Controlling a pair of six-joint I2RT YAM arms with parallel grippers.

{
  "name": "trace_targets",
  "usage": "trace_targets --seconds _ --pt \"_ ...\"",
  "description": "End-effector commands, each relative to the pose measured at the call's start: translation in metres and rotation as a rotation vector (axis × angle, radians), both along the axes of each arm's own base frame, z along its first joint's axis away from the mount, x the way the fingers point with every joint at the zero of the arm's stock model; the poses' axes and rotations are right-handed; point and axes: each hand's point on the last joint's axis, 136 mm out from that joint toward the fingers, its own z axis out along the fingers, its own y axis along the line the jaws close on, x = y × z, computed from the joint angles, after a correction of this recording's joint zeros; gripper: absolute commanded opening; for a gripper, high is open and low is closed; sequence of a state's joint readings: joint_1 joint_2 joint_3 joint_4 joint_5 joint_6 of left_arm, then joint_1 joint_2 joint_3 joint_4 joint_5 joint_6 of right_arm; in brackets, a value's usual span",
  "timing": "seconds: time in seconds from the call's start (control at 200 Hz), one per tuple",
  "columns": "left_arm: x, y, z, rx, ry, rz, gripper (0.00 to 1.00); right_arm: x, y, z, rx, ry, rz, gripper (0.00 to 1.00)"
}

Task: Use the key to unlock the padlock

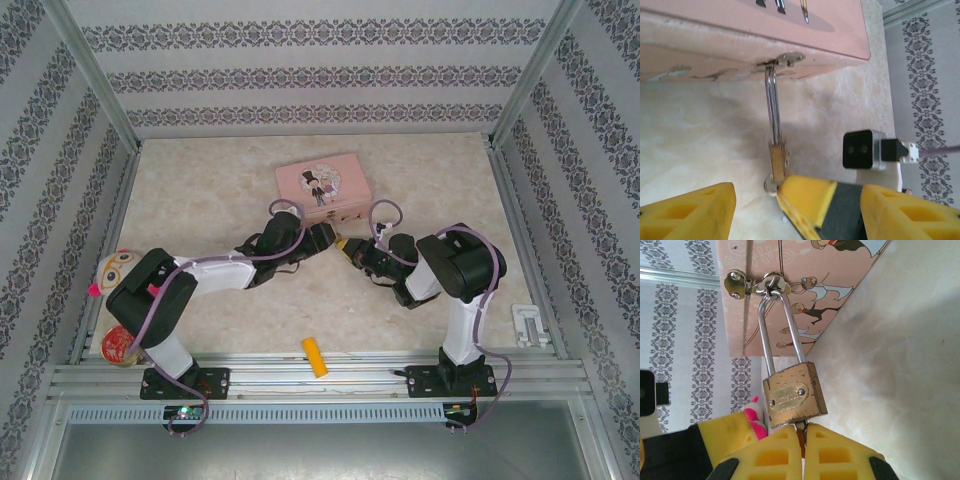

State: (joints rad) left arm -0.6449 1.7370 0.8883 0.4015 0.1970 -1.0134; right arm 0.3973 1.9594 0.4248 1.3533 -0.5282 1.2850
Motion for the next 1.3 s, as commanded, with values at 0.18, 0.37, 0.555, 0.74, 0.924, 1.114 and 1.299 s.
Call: trace_targets --seconds 0.18,0.37,0.555,0.74,0.924,1.114,1.299 --pt "0.027 -0.01 -0.027 0.091 0.043 -0.056 0.63 -0.004 0.006 0.007 0.02 -0.011 -0.001 0.0" --pt "0.04 -0.015 -0.034 0.093 0.049 -0.061 0.43 -0.003 0.008 0.009 0.022 -0.018 0.0 0.0" --pt "0.04 -0.019 -0.039 0.087 0.06 -0.083 0.2 -0.001 0.009 0.009 0.023 -0.021 -0.001 0.0" --pt "0.03 -0.025 -0.033 0.02 0.069 -0.115 0.15 -0.002 0.007 0.011 0.021 -0.026 -0.008 0.0" --pt "-0.001 -0.037 -0.032 -0.017 0.091 -0.172 0.15 -0.014 0.004 0.01 0.006 -0.022 -0.01 0.0" --pt "-0.04 -0.043 -0.031 -0.043 0.118 -0.199 0.15 -0.042 -0.001 0.007 -0.019 -0.004 -0.016 0.0" --pt "-0.065 -0.039 -0.023 -0.045 0.116 -0.187 0.16 -0.07 0.002 0.001 -0.049 0.014 -0.008 0.0"
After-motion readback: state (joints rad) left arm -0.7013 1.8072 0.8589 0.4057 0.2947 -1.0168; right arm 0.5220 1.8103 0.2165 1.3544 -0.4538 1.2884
